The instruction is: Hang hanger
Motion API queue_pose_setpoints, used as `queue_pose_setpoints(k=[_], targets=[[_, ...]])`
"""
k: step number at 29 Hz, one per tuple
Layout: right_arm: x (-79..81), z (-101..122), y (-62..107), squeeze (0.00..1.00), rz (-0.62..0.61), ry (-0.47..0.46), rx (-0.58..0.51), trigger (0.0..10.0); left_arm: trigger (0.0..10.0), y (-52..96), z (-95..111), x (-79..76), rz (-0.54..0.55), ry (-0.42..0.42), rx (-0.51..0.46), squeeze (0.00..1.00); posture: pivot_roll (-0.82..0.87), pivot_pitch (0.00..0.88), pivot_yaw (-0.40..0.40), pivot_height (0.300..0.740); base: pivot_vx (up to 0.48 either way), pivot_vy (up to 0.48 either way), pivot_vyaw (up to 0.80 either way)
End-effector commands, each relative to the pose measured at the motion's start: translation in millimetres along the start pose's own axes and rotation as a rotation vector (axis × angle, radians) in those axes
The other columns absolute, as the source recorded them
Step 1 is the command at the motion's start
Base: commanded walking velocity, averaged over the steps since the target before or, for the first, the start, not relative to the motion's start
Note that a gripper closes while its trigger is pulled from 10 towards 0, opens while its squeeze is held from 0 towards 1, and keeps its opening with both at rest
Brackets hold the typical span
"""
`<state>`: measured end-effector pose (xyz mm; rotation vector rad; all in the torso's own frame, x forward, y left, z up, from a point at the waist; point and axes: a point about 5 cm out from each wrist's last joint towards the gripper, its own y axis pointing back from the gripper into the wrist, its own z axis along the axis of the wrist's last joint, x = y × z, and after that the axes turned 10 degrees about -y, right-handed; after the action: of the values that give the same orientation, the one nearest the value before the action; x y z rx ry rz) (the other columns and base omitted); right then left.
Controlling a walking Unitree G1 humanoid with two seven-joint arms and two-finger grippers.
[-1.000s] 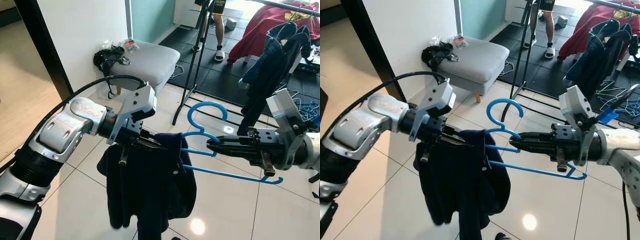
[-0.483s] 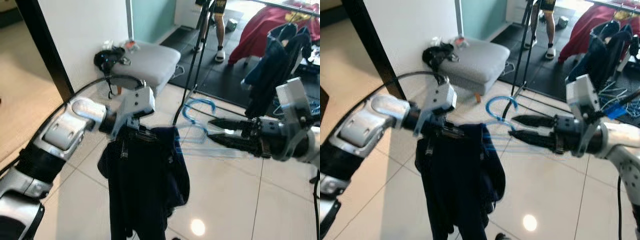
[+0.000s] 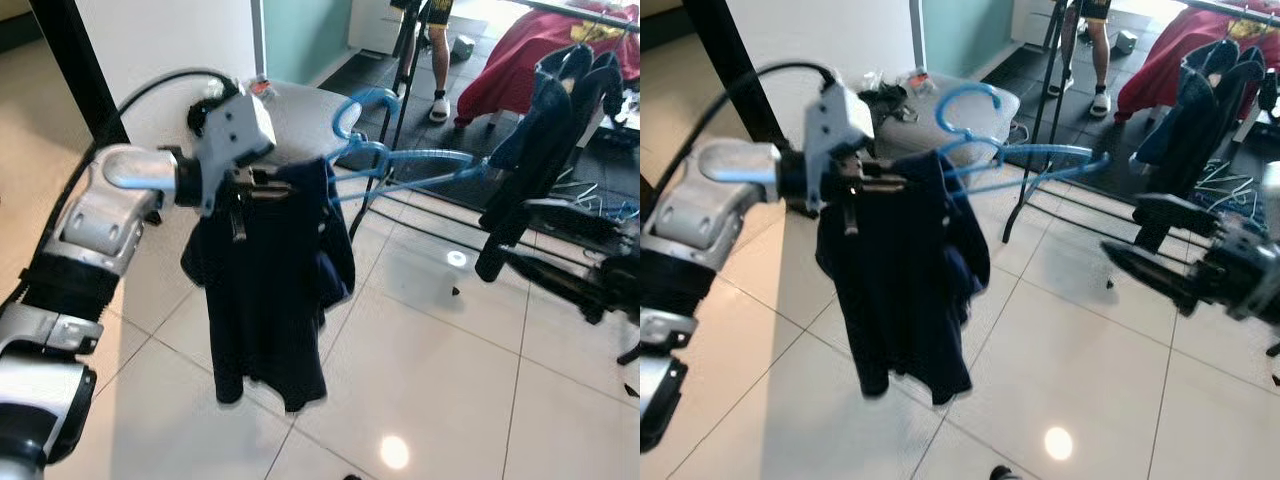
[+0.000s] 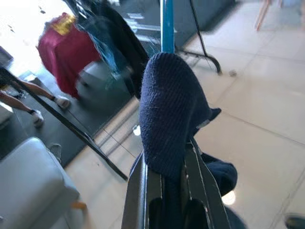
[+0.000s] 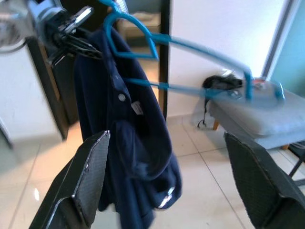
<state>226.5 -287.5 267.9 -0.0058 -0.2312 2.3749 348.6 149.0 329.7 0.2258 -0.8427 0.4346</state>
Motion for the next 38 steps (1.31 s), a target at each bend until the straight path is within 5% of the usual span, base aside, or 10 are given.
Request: queue_pose_setpoints(k=[1,8,9,16,19,20,22,34,37,38], targets=[[4.2,3,3.1,1.00,0.000,0.000,-0.037,10.0,0.0,1.1,14,9.8,0.029,-0.032,-0.069,0.00,-0.06,0.146,-0.004,0.740,0.000,0.000,0.00],[2.2,-12,4.2,1.00,-0.043,-0.066,-0.079,10.0,0.0,2.8,25,14.5,0.042,-0.013,-0.153,0.00,-0.06,0.150,-0.003,0.740,0.000,0.000,0.00],[-0.7,-20,0.7,0.00,-0.067,-0.111,-0.089,10.0,0.0,2.8,33,16.4,0.040,-0.004,-0.207,0.00,-0.05,0.151,-0.006,0.740,0.000,0.000,0.00],[-2.0,-53,-33.8,0.00,-0.093,-0.280,-0.052,10.0,0.0,-0.4,58,22.4,0.043,-0.043,-0.332,0.00,-0.04,0.147,-0.012,0.740,0.000,0.000,0.00],[-0.7,-60,-46.2,0.00,-0.125,-0.338,-0.047,10.0,2.4,-1.0,61,27.5,0.082,-0.056,-0.351,0.00,-0.04,0.147,-0.012,0.740,0.000,0.000,0.00],[0.6,-63,-52.6,0.00,-0.139,-0.374,-0.054,10.0,6.9,-1.6,63,28.6,0.093,-0.054,-0.365,0.00,-0.04,0.146,-0.012,0.740,0.000,0.000,0.00],[3.0,-65,-58.4,0.00,-0.141,-0.403,-0.064,10.0,9.1,-2.3,65,28.5,0.098,-0.049,-0.380,0.00,-0.04,0.145,-0.013,0.740,0.000,0.000,0.00],[13.3,-81,-84.4,0.00,-0.171,-0.492,0.013,10.0,10.0,-5.8,73,24.8,0.129,-0.028,-0.443,0.00,-0.05,0.144,-0.020,0.740,0.000,0.000,0.00],[7.7,-82,-87.4,0.00,-0.225,-0.520,0.009,0.0,10.0,-5.8,77,25.8,0.151,-0.033,-0.462,0.00,-0.06,0.143,-0.022,0.740,0.000,0.000,0.00],[7.7,-82,-87.4,0.00,-0.225,-0.520,0.009,0.0,10.0,-5.8,77,25.8,0.151,-0.033,-0.462,0.00,-0.06,0.143,-0.022,0.740,0.000,0.000,0.00]])
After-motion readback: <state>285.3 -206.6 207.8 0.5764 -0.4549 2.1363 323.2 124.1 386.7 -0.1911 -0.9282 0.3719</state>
